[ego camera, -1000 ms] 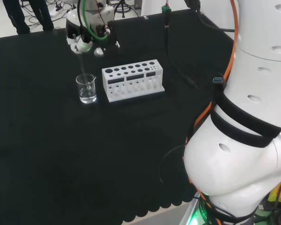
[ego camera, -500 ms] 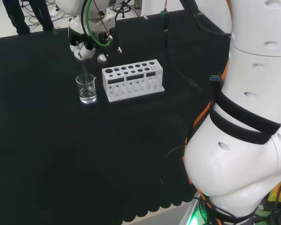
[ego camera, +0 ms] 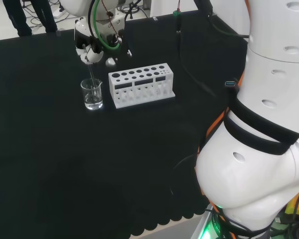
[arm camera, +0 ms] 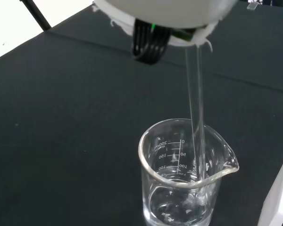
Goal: Stir in the beaker to the left of the white test tube rack with the glass rod.
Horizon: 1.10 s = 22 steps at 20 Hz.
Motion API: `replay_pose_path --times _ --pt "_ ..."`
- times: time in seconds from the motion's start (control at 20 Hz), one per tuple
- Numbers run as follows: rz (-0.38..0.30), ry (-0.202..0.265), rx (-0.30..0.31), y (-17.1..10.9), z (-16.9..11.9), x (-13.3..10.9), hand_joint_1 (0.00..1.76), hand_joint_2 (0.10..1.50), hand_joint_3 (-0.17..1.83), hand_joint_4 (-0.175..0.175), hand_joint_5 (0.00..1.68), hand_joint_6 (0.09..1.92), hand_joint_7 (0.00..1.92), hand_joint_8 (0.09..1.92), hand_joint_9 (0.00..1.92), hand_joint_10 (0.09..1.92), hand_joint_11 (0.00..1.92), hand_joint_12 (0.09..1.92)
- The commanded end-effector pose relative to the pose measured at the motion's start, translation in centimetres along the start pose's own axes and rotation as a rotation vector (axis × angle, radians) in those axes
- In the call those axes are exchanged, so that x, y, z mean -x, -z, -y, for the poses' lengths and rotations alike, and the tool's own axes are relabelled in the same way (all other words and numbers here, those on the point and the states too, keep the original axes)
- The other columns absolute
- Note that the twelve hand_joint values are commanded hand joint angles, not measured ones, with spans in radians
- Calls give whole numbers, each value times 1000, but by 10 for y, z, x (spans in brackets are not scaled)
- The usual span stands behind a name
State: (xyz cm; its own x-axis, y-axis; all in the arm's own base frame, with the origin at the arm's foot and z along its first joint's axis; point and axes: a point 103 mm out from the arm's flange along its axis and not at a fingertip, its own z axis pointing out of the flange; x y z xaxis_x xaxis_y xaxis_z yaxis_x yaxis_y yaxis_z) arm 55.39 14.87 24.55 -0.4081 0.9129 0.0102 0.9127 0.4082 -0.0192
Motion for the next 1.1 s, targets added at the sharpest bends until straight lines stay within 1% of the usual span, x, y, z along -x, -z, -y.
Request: replay_pose_path --times 0.05,0.4,0.65,0.85,1.0,1.1 --pt "-5 -6 -7 5 19 -13 1321 638 752 -175 1207 562 1245 1039 1638 818 1652 795" --pt "-16 5 -17 -1 20 -27 1320 638 752 -175 1207 563 1246 1039 1638 818 1652 795" --pt "-17 16 -33 -8 7 -28 1321 637 753 -175 1207 563 1246 1039 1639 818 1652 795" --pt "-24 25 -42 -12 -10 -20 1321 638 753 -175 1206 564 1246 1039 1639 818 1652 796" --pt "-28 18 -41 -11 -22 -7 1321 638 753 -175 1206 564 1245 1039 1639 818 1652 796" --pt "-26 15 -35 -8 -25 0 1321 638 752 -175 1206 564 1245 1039 1639 818 1652 796"
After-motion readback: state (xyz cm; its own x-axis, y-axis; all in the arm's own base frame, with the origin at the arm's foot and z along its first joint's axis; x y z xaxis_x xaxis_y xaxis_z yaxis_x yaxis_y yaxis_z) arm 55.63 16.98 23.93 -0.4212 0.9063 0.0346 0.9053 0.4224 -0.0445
